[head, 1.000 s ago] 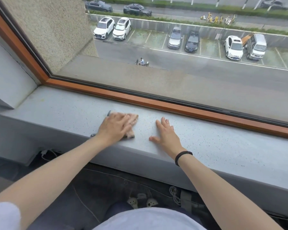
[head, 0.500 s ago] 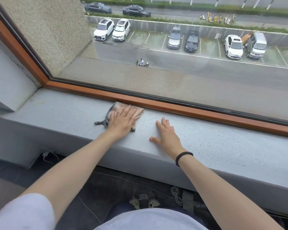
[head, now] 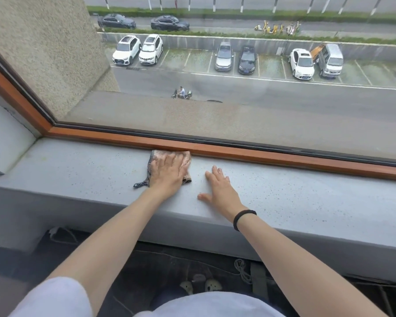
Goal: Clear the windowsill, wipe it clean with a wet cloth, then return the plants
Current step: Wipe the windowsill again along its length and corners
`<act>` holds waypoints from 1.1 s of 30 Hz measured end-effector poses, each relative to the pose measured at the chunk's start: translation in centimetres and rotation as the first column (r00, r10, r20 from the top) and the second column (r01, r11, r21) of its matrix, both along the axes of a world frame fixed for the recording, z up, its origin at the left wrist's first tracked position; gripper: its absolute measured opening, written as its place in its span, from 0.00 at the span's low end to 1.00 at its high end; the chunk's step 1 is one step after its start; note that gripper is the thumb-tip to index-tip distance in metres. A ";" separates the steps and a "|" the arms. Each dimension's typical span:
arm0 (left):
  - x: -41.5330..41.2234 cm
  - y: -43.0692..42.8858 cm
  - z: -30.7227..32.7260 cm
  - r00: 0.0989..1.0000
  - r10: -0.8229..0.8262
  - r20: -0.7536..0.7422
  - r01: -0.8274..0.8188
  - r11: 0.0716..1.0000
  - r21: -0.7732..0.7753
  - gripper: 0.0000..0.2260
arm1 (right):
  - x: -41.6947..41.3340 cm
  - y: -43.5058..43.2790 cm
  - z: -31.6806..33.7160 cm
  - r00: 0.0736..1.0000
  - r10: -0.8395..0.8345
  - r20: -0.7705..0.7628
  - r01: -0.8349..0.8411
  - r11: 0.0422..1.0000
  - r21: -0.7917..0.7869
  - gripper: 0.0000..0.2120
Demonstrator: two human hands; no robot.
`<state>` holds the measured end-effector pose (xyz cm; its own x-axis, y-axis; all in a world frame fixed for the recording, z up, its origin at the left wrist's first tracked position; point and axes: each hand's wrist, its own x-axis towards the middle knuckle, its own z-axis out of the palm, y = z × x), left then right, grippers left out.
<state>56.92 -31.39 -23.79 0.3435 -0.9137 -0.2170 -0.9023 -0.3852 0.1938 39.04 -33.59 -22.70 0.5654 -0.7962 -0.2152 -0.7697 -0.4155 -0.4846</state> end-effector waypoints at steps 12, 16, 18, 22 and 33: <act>3.7 2.0 1.0 0.994 -0.082 0.072 0.083 0.997 -0.008 0.24 | 0.5 0.4 0.6 0.999 -0.034 0.029 0.034 0.999 0.011 0.40; -3.0 0.0 0.7 0.977 -0.211 -0.031 0.210 0.977 -0.029 0.22 | 0.5 0.8 0.7 0.996 -0.088 0.007 0.088 0.993 -0.079 0.42; -3.8 -0.4 0.7 0.958 -0.286 -0.021 0.285 0.958 -0.032 0.22 | 0.5 0.5 1.2 0.993 -0.098 -0.061 0.087 0.981 -0.171 0.45; 0.4 0.7 0.5 0.957 -0.283 0.055 0.287 0.956 -0.069 0.23 | -1.3 -0.5 2.8 0.982 -0.187 -0.033 0.184 0.980 -0.079 0.34; -7.5 0.5 0.3 0.927 -0.375 -0.008 0.375 0.927 -0.013 0.24 | -5.1 0.1 0.9 0.943 -0.333 -0.018 0.329 0.938 -0.112 0.18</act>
<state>49.45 -30.88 -23.47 -0.0272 -0.9777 -0.2082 -0.9784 -0.0166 0.2058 33.98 -33.53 -21.77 0.2593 -0.9564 -0.1343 -0.8886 -0.1818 -0.4212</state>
